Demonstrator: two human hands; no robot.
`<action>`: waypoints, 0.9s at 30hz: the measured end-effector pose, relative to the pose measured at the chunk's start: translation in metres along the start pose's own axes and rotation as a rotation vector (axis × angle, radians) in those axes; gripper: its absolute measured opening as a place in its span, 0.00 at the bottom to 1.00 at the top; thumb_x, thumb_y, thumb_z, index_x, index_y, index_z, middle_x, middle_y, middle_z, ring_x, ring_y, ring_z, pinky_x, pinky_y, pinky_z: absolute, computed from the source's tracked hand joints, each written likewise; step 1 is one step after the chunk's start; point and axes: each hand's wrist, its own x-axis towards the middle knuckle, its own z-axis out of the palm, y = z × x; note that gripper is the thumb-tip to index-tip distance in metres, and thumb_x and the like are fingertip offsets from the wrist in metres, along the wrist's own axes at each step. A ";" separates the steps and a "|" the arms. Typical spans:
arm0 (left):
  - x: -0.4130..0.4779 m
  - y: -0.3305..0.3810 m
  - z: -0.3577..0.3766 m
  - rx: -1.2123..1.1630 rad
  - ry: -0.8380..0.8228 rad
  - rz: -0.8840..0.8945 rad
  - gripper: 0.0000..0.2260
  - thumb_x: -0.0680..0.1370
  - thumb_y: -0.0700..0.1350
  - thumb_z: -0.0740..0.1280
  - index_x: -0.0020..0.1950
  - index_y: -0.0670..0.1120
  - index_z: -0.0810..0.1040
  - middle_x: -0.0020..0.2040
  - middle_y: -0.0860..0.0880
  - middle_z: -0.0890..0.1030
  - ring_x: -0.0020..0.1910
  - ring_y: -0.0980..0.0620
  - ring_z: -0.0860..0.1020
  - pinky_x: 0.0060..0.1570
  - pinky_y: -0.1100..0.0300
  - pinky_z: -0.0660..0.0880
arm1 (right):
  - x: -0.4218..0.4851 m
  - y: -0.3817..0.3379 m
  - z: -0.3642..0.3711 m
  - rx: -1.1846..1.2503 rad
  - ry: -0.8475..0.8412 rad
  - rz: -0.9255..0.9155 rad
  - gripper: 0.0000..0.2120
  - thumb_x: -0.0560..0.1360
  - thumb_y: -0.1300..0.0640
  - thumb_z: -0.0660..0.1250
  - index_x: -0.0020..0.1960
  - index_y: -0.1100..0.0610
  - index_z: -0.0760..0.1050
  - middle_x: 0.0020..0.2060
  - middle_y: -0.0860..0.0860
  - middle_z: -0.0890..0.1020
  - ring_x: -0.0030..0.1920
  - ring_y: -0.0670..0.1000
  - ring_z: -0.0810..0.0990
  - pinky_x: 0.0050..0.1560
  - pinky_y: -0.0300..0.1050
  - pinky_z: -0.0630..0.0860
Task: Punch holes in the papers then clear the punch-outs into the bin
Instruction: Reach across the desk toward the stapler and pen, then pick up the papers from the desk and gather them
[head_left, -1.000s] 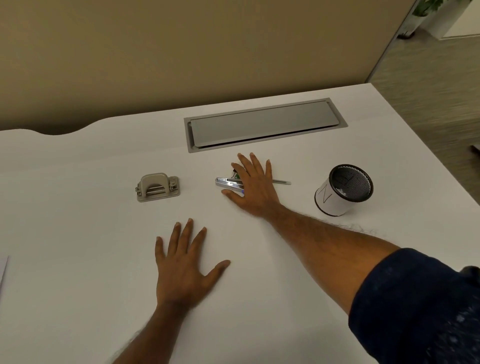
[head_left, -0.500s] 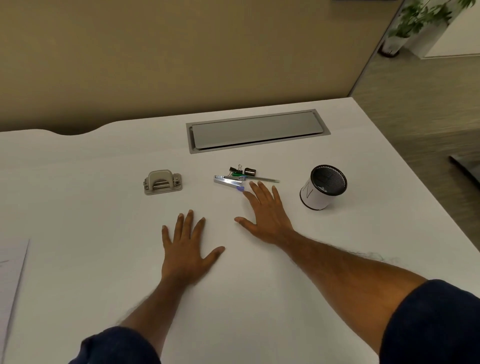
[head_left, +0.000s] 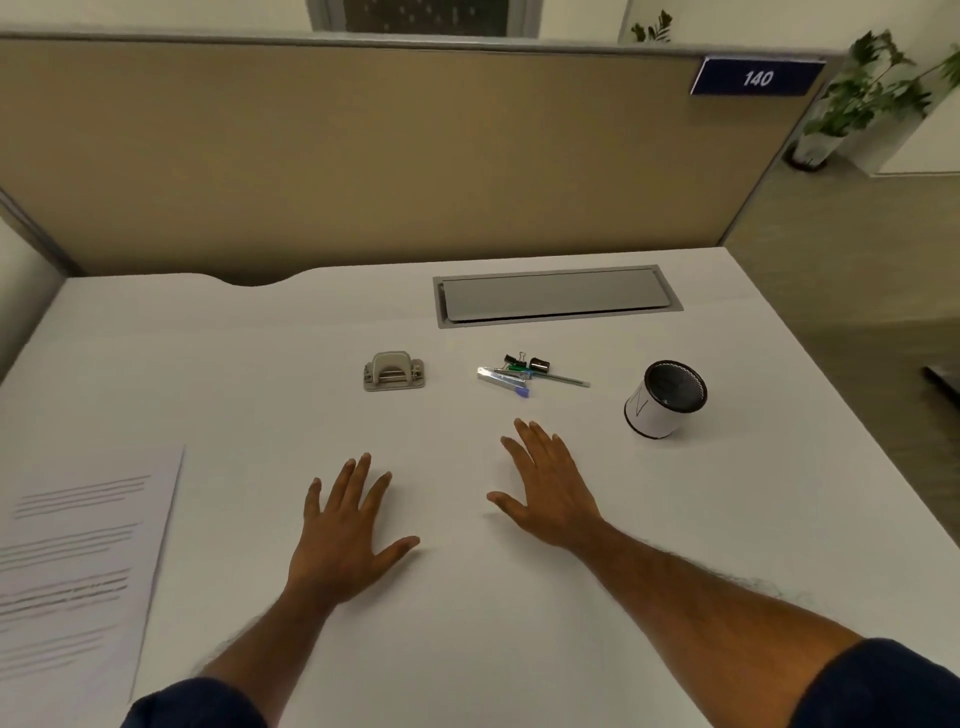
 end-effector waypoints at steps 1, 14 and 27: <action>-0.006 -0.006 -0.003 -0.003 0.001 -0.014 0.44 0.72 0.77 0.45 0.79 0.51 0.60 0.81 0.47 0.50 0.80 0.47 0.49 0.76 0.39 0.49 | -0.004 -0.005 -0.001 -0.003 -0.006 0.005 0.37 0.76 0.33 0.53 0.78 0.51 0.51 0.79 0.51 0.46 0.79 0.52 0.43 0.75 0.50 0.37; -0.090 -0.085 -0.021 -0.066 -0.021 -0.168 0.45 0.71 0.78 0.41 0.80 0.53 0.54 0.81 0.48 0.43 0.80 0.48 0.43 0.76 0.39 0.44 | -0.030 -0.105 0.005 0.026 -0.064 -0.017 0.36 0.77 0.34 0.53 0.78 0.51 0.51 0.79 0.50 0.45 0.79 0.49 0.42 0.77 0.48 0.41; -0.138 -0.184 -0.048 -0.066 0.039 -0.304 0.46 0.70 0.78 0.40 0.81 0.51 0.53 0.81 0.46 0.46 0.80 0.46 0.46 0.77 0.41 0.44 | 0.010 -0.221 0.006 0.010 -0.058 -0.193 0.35 0.78 0.35 0.54 0.78 0.53 0.54 0.79 0.52 0.52 0.79 0.51 0.48 0.78 0.51 0.47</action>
